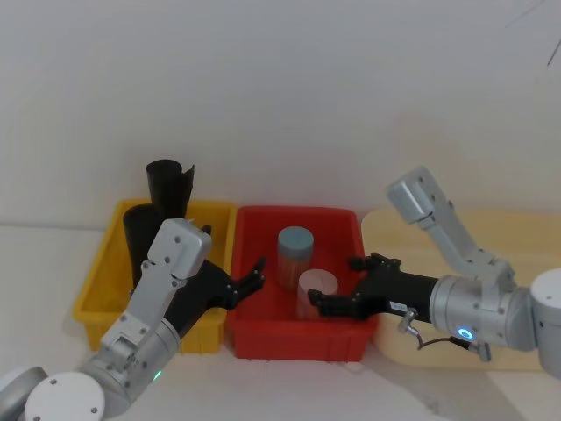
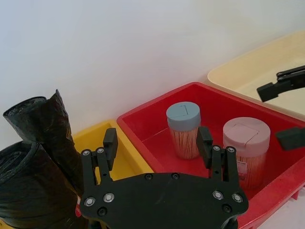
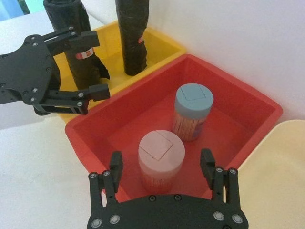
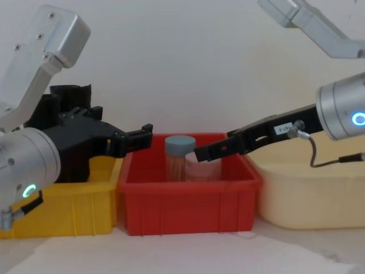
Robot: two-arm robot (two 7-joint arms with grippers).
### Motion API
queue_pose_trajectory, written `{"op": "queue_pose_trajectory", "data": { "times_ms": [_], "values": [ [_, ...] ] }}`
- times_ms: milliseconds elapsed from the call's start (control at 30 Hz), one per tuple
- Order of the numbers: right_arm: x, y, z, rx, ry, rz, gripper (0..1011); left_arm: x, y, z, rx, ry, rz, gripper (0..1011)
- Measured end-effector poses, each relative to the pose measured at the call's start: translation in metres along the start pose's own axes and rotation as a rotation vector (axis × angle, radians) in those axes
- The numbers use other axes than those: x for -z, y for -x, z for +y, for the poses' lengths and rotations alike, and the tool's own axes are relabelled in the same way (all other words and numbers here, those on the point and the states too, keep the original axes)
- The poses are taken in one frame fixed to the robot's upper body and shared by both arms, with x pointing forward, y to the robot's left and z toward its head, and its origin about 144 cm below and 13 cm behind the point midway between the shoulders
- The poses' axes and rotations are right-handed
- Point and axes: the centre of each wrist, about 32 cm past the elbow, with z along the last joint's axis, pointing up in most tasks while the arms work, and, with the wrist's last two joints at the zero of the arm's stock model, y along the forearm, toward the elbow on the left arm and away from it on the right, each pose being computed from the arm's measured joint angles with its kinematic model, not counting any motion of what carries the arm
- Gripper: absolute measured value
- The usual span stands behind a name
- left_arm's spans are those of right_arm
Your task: Pick up the garbage bag with the one hand and transfer it to the other hand.
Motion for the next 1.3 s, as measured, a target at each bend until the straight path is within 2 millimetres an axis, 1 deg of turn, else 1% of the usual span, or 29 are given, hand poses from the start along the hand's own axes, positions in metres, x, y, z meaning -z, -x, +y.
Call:
{"op": "queue_pose_trajectory", "data": {
  "times_ms": [467, 967, 1067, 1133, 1200, 1300],
  "values": [
    [-0.004, -0.001, 0.017, -0.016, 0.021, -0.030, 999, 0.000, 0.000, 0.000, 0.000, 0.000, 0.000, 1002],
    [-0.001, -0.003, 0.031, -0.030, 0.050, -0.043, 999, 0.000, 0.000, 0.000, 0.000, 0.000, 0.000, 1002],
    [-0.001, -0.003, 0.032, -0.030, 0.054, -0.045, 961, 0.000, 0.000, 0.000, 0.000, 0.000, 0.000, 1002],
    [-0.001, -0.003, 0.033, -0.031, 0.057, -0.047, 906, 0.000, 0.000, 0.000, 0.000, 0.000, 0.000, 1002],
    [-0.001, -0.003, 0.034, -0.031, 0.058, -0.047, 878, 0.000, 0.000, 0.000, 0.000, 0.000, 0.000, 1001],
    [0.000, -0.003, 0.035, -0.031, 0.061, -0.048, 793, 0.000, 0.000, 0.000, 0.000, 0.000, 0.000, 1002]
  ]
}}
